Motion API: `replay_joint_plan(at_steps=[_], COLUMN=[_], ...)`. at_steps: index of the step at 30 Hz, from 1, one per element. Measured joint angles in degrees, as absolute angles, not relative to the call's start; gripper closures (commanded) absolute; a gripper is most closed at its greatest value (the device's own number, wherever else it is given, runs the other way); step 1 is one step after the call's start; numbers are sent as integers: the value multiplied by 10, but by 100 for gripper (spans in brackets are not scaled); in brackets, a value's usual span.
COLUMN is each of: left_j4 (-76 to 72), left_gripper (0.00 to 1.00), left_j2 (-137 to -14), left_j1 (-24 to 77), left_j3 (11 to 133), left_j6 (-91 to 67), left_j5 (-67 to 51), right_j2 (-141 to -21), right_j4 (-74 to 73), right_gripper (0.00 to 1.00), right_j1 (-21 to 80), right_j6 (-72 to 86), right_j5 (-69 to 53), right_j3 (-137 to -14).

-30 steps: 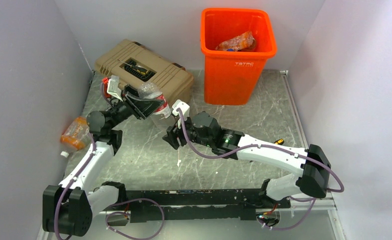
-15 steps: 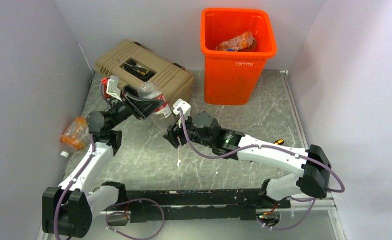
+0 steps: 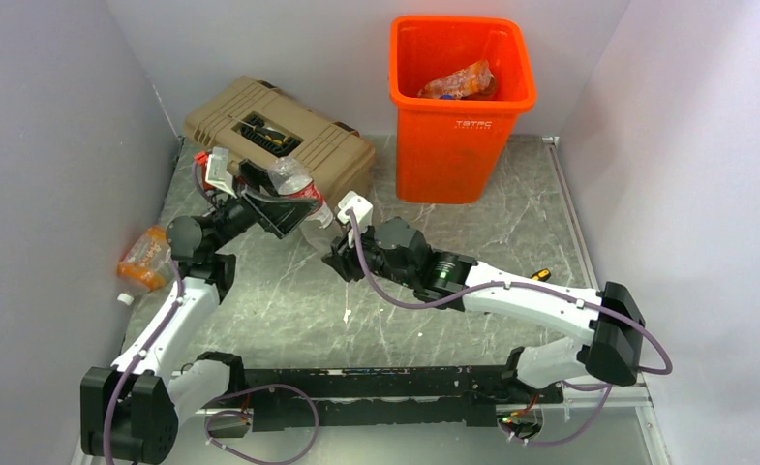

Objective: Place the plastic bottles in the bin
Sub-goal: Place the plastic bottle in the trash bin.

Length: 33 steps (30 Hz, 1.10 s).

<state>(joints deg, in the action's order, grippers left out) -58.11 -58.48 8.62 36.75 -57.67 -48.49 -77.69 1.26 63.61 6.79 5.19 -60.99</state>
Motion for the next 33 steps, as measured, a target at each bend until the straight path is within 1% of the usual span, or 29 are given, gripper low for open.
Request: replay_joint_plan(at_steps=[4, 11, 15, 19, 21, 25, 29, 33], left_j4=[-551, -476, -383, -285, -239, -166, -122, -113], left_gripper=[1, 1, 0, 1, 1, 1, 1, 0], left_j2=[-561, -486, -477, -486, -489, -489, -488, -486], left_j1=[86, 86, 86, 85, 84, 84, 83, 83], left_j3=[366, 359, 377, 403, 413, 431, 439, 439], left_j6=[-562, -515, -487, -469, -461, -450, -439, -425], left_j5=[-473, -411, -374, -336, -316, -274, -244, -243], right_j2=[-757, -713, -680, -679, -694, -783, -888, -983], right_j4=[-17, -87, -75, 3, 52, 131, 144, 125], right_gripper=[100, 100, 100, 100, 100, 100, 100, 100], right_j1=[636, 620, 543, 432, 404, 353, 286, 226], right_j6=[53, 11, 11, 31, 29, 8, 16, 41], right_j5=[89, 224, 277, 322, 343, 358, 342, 316], right_j3=[-612, -678, -736, -795, -819, -914, -1004, -1073])
